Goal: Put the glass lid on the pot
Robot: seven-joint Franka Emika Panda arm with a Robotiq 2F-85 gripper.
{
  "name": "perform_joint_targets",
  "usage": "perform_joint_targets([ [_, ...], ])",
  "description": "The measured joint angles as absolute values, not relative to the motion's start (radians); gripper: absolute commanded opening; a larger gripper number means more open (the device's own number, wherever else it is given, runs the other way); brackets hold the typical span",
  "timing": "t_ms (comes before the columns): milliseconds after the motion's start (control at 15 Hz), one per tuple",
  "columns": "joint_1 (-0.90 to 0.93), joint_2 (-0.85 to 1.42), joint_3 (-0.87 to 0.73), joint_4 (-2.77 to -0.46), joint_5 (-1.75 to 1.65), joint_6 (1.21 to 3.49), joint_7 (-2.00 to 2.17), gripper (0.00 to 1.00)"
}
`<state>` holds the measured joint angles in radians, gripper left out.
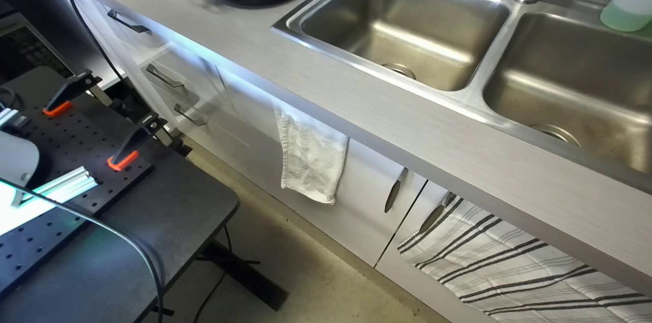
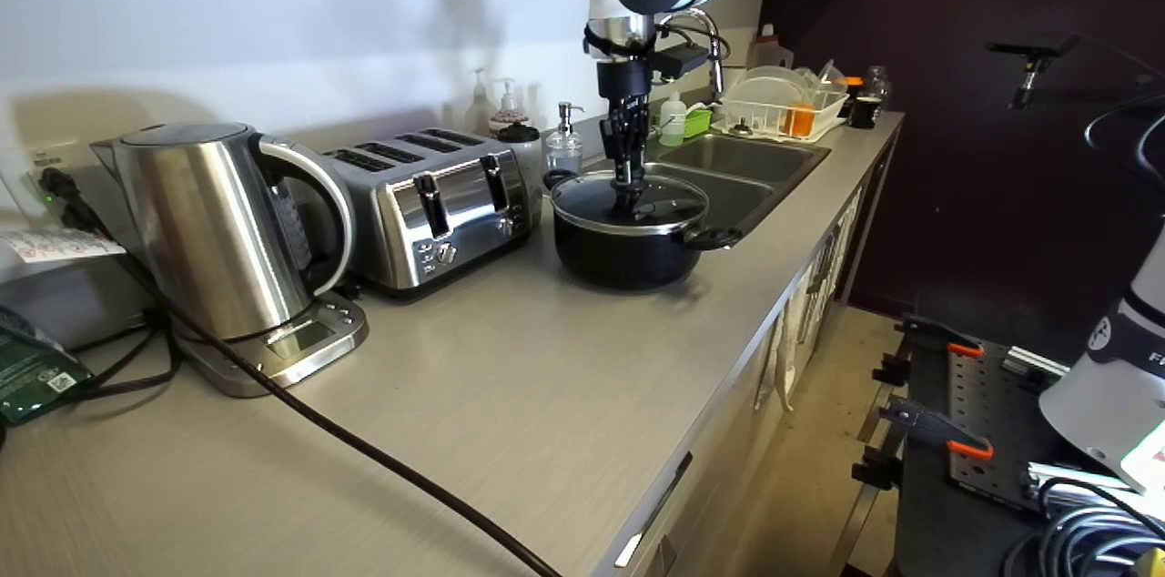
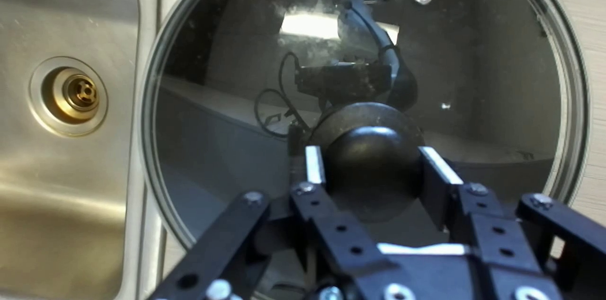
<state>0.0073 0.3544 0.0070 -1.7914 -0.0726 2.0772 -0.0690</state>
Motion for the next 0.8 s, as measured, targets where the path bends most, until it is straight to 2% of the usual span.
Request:
perform_joint_targets([
  [800,0.004,0.378,-0.002,-1.761,-0.073,2.077,-0.049,0.25],
])
